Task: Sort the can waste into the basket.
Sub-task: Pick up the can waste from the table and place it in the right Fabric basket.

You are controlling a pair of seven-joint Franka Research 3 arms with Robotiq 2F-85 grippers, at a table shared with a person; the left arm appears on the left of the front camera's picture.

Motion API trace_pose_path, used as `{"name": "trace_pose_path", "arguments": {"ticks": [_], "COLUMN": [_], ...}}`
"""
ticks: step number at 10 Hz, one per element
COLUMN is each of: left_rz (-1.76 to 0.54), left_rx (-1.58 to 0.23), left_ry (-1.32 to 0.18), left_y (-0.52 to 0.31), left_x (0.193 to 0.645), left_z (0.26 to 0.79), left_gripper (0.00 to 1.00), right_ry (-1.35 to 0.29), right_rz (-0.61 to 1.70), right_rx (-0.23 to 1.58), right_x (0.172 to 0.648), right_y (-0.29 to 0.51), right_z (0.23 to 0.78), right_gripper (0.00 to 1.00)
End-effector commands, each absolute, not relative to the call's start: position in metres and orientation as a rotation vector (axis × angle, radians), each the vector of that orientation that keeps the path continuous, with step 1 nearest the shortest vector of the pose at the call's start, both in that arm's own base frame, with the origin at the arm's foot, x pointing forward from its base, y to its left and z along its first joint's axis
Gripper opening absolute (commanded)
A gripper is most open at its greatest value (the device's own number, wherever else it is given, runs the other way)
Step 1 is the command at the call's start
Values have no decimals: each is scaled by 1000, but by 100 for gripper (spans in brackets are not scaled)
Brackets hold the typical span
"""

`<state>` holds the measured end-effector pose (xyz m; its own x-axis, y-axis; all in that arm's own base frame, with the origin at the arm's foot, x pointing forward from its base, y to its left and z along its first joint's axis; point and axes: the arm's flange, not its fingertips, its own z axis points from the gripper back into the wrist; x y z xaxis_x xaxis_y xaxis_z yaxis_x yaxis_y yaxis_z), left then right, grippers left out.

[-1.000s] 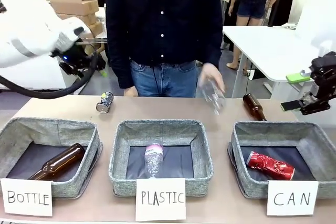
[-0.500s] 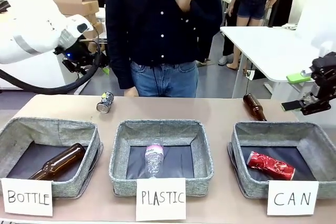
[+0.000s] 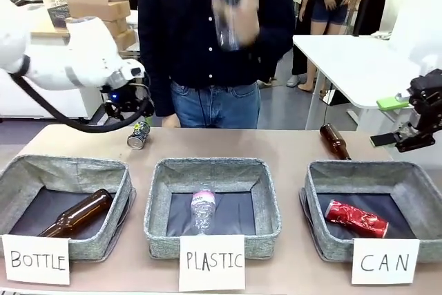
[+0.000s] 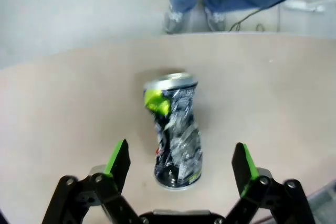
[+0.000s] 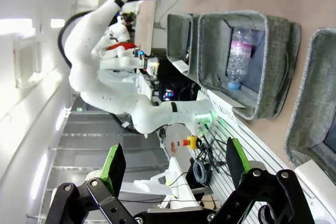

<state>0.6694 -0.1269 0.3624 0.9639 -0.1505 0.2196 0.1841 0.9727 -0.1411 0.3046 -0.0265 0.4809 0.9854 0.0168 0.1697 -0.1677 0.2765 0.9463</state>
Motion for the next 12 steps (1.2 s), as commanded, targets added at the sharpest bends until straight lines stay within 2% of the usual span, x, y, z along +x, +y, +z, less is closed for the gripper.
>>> {"name": "trace_pose_path", "arguments": {"ticks": [1, 7, 8, 9, 10, 11, 12], "left_rz": [-141, -91, -76, -81, -82, -81, -85], "left_rx": [-146, -62, -66, -56, -56, -60, -67], "left_ry": [-133, -58, -58, -45, -43, -49, -50], "left_y": [-139, -141, -140, -139, -139, -137, -135], "left_x": [705, 717, 718, 717, 716, 714, 713], "left_z": [353, 314, 312, 310, 311, 312, 314], "left_gripper": [100, 100, 88, 40, 28, 0, 0], "right_ry": [-145, -145, -145, -145, -145, -145, -145], "right_rz": [148, 148, 148, 148, 148, 148, 148], "right_rx": [1278, 1278, 1278, 1278, 1278, 1278, 1278], "right_x": [304, 304, 304, 304, 304, 304, 304], "right_y": [-28, -28, -28, -28, -28, -28, -28], "right_z": [480, 480, 480, 480, 480, 480, 480], "right_gripper": [100, 100, 100, 100, 100, 100, 100]}}
